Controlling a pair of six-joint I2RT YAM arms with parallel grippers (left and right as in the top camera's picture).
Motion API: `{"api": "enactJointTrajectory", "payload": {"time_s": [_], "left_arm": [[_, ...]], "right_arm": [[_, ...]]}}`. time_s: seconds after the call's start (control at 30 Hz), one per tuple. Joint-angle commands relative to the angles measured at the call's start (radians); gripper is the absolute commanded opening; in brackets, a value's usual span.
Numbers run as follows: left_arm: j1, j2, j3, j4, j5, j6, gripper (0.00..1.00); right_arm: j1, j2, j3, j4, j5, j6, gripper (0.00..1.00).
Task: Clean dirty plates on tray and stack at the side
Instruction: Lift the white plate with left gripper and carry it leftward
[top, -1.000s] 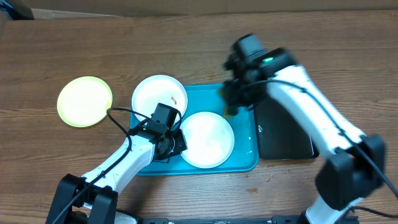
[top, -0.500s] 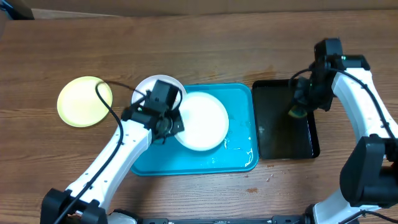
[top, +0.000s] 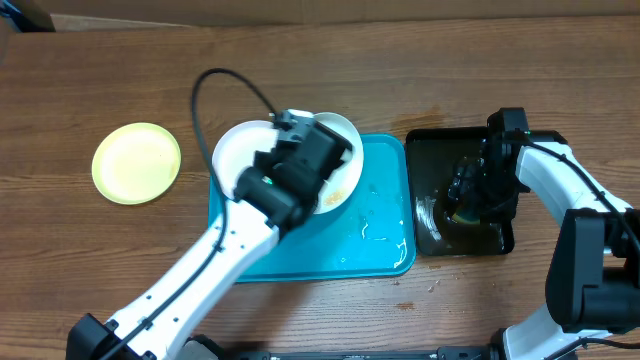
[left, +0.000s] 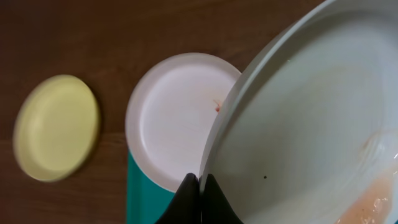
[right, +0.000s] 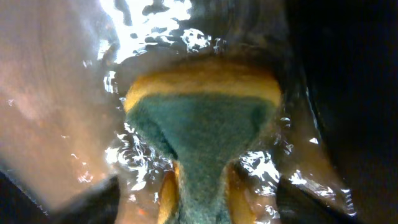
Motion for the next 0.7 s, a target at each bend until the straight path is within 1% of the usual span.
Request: {"api": "enactJointTrajectory", "payload": {"time_s": [0.0, 0.03, 0.17, 0.23, 0.33, 0.4, 0.47, 0.5, 0.53, 0.6, 0.67], "left_arm": [[-0.117, -0.024, 0.029, 0.020, -0.401, 0.098, 0.04], [-0.148, -0.024, 0.029, 0.029, -0.457, 0.117, 0.04], [-0.261, -0.024, 0.029, 0.086, -0.671, 0.188, 0.04], [-0.300, -0.024, 0.029, 0.134, -0.753, 0.230, 0.04], [-0.329, -0.024, 0.029, 0.199, -0.774, 0.313, 0.04], [-0.333, -0.024, 0.029, 0.219, -0.773, 0.320, 0.04], [-0.330, -0.024, 0.029, 0.230, -0.737, 0.312, 0.04], [-0.323, -0.024, 0.029, 0.228, -0.688, 0.291, 0.04], [-0.313, -0.024, 0.029, 0.224, -0.623, 0.276, 0.04], [-0.273, -0.024, 0.029, 0.216, -0.438, 0.247, 0.04], [-0.207, -0.024, 0.029, 0.201, -0.253, 0.184, 0.04]], "right_arm": [[0.002, -0.005, -0.001, 0.002, -0.019, -0.006, 0.95], [0.002, -0.005, -0.001, 0.002, -0.019, -0.006, 1.00], [0.002, -0.005, -0.001, -0.002, -0.019, -0.006, 1.00], [0.002, -0.005, -0.001, -0.001, -0.019, -0.006, 1.00], [0.002, -0.005, -0.001, 0.000, -0.019, -0.006, 1.00], [0.002, -0.005, -0.001, 0.005, -0.019, -0.006, 1.00], [0.002, -0.005, -0.001, 0.018, -0.019, -0.006, 1.00], [0.002, -0.005, -0.001, 0.023, -0.019, -0.006, 1.00], [0.002, -0.005, -0.001, 0.029, -0.019, -0.006, 1.00], [0.002, -0.005, -0.001, 0.045, -0.019, -0.006, 1.00], [0.002, -0.005, -0.001, 0.060, -0.018, -0.006, 1.00]]}}
